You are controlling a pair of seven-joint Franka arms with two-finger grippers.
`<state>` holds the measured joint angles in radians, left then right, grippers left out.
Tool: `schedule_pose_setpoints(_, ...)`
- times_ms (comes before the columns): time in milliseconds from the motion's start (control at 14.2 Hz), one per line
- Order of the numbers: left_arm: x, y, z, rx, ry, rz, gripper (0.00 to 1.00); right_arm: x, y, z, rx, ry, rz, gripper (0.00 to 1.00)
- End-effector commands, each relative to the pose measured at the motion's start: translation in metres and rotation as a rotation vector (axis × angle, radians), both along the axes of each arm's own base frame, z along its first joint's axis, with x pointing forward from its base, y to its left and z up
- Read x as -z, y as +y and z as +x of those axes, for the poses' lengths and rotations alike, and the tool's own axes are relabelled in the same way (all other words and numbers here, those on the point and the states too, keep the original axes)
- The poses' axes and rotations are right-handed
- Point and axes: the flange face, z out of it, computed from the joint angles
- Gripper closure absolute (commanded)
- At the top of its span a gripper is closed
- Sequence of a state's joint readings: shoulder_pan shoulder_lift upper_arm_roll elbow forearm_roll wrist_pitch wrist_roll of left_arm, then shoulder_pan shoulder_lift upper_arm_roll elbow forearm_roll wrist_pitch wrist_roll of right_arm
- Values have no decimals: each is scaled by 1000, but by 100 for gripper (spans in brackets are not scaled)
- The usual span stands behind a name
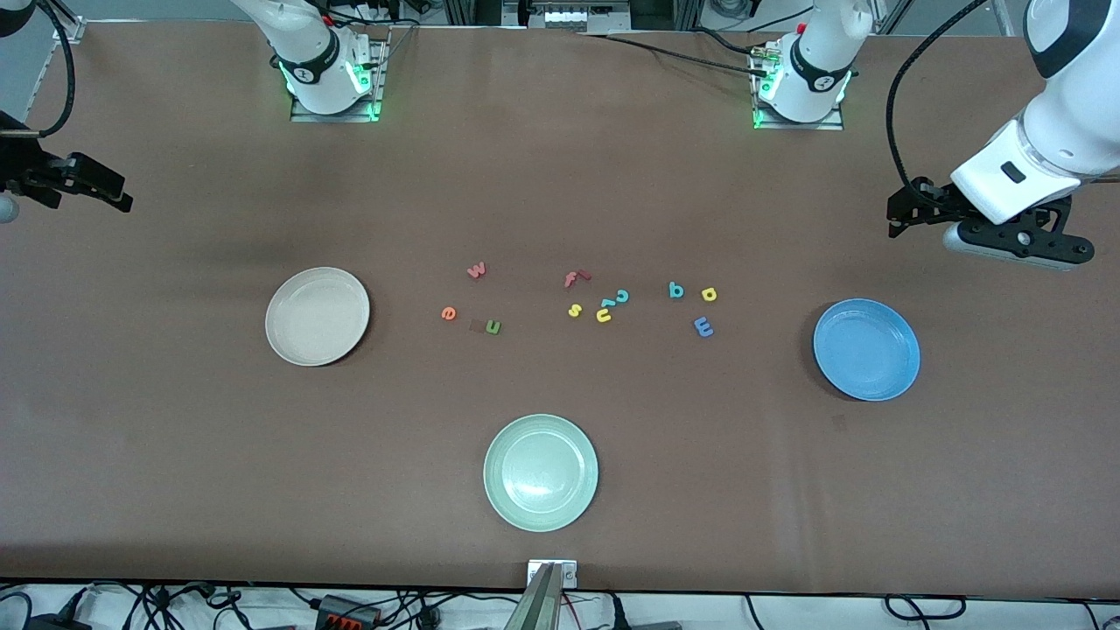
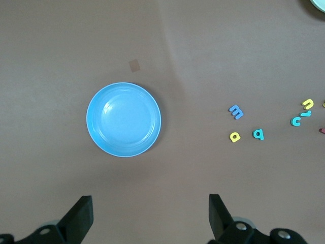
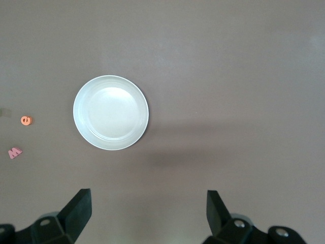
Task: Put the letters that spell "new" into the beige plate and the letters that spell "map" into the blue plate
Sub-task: 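Move the right gripper toward the beige plate and letters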
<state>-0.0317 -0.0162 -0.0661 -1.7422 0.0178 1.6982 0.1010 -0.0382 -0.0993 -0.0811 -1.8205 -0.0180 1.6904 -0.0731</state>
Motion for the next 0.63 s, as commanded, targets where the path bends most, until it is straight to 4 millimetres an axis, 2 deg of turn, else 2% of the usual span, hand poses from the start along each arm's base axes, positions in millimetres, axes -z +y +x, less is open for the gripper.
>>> schedule_pose_setpoints(0, -7, -3, 2, 9, 8, -22, 0, -2, -3, -2, -8, -7, -2, 0)
schedule_pose_setpoints(563, -7, -6, 1, 12, 10, -22, 0, 1, -3, -2, -37, 4, -2, 0)
